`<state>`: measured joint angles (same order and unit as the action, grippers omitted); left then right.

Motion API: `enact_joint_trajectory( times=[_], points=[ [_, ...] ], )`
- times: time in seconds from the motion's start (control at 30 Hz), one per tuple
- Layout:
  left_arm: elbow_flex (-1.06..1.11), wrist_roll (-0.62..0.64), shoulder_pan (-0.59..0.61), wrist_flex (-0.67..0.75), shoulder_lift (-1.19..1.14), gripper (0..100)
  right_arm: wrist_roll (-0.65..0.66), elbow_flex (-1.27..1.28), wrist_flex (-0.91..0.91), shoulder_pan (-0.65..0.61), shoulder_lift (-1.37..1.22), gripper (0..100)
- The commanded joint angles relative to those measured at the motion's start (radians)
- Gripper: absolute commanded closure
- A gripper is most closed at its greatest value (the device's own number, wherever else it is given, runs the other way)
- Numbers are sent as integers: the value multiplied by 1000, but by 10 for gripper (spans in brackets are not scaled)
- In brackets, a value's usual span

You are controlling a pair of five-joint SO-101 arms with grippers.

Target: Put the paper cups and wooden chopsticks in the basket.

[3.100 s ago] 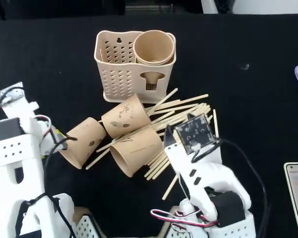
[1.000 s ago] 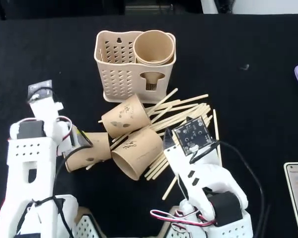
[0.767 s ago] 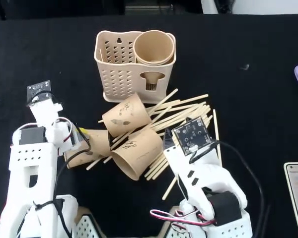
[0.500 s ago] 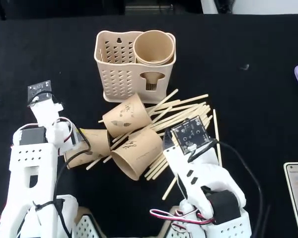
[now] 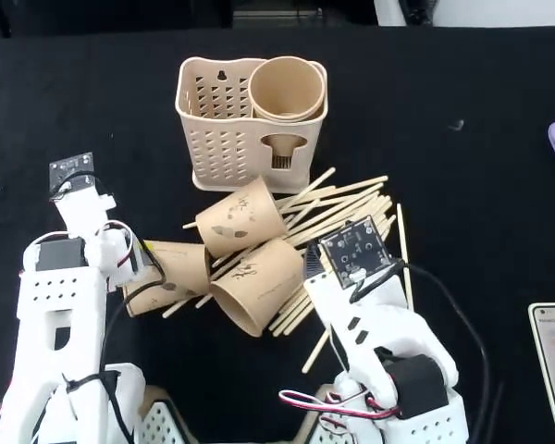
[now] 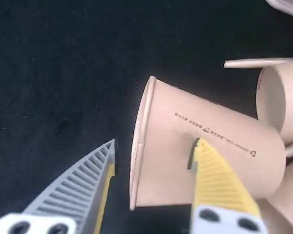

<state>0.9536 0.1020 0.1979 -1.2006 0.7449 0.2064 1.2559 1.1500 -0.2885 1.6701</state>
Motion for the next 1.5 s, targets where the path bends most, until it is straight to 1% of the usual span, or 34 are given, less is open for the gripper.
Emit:
enact_joint_trajectory(
  times=[0.0,0.07,0.17,0.43,0.53,0.63,0.7,0.77,0.97,1.07,1.17,1.23,1.3,1.37,1.47],
  points=[
    [-45,-55,2,-80,-8,738,9,-4,-23,-11,5,797],
    [-42,-77,2,-104,-8,737,9,-4,-23,-11,5,797],
    [-4,-81,2,-95,-8,737,9,-4,-23,-11,5,797],
    [177,-77,-8,92,-8,737,9,-4,-23,-11,5,797],
    [208,-80,-7,118,-8,738,9,-4,-23,-11,5,797],
    [182,-80,2,114,-8,739,9,-4,-23,-11,5,797],
    [136,-75,-5,84,-8,739,9,-4,-23,-11,5,797],
    [53,-74,-8,23,-8,739,9,-4,-23,-11,5,797],
    [-272,-78,2,-239,-8,739,9,-4,-23,-11,5,797],
    [-375,-81,8,-327,-8,740,9,-4,-23,-11,5,797],
    [-458,-81,74,-358,-8,740,9,-4,-23,-11,5,797],
    [-527,-92,142,-365,-8,740,9,-4,-23,-11,5,797],
    [-576,-163,208,-359,-8,740,9,-4,-23,-11,5,797],
    [-593,-267,272,-365,-9,740,9,-4,-23,-11,5,797],
    [-516,-394,341,-361,-20,741,9,-4,-23,-11,5,797]
  ],
)
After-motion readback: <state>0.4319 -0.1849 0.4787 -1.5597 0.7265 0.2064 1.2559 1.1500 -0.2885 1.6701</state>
